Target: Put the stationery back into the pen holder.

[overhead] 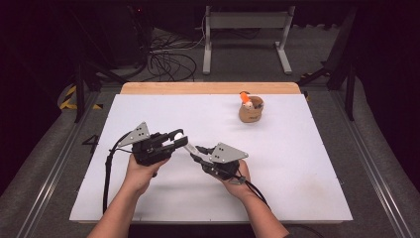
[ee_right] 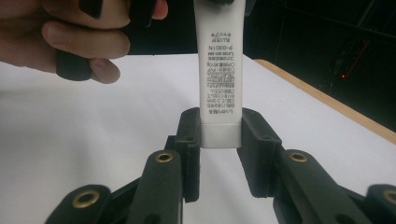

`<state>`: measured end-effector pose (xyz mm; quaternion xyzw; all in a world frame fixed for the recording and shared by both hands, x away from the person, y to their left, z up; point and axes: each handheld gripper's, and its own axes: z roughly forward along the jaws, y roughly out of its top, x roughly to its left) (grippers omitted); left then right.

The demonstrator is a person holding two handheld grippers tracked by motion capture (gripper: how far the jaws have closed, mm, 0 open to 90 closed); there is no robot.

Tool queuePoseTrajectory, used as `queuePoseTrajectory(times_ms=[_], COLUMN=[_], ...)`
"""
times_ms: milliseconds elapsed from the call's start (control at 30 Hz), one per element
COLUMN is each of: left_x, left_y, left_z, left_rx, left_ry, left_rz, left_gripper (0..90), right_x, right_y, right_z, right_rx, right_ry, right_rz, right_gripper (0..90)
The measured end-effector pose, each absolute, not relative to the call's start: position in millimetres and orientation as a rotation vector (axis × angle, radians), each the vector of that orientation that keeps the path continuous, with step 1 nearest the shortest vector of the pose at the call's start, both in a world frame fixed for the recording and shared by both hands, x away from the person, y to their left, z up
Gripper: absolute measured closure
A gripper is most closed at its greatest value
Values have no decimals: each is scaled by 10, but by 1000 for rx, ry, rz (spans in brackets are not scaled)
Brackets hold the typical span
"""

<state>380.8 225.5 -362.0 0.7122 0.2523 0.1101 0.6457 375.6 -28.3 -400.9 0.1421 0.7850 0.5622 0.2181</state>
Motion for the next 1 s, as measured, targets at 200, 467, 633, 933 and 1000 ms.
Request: queuePoseTrajectory(times_ms=[200, 467, 633, 933, 1000], left_x=[3798, 3831, 3868, 3924, 3940], left_y=[2176, 2119, 2093, 2037, 2017], left_z=[-3582, -3540, -3508, -3452, -3438], left_rx=[1654, 1666, 1680, 1704, 1710], left_ry=[540, 523, 520, 520, 518], left_rz=[271, 273, 279, 285, 290], left_gripper=[660, 661, 662, 662, 662], right_x=[3774, 3801, 3812, 3837, 3835], right_y=[-284, -319, -355, -472, -511], right_z=[-4021, -4012, -3989, -3915, -3905], right_rx=[410, 448, 478, 544, 561], right_ry=[2183, 2184, 2183, 2166, 2164], right_rz=[1543, 1554, 1568, 1595, 1600], right_gripper=[699, 626, 564, 437, 411])
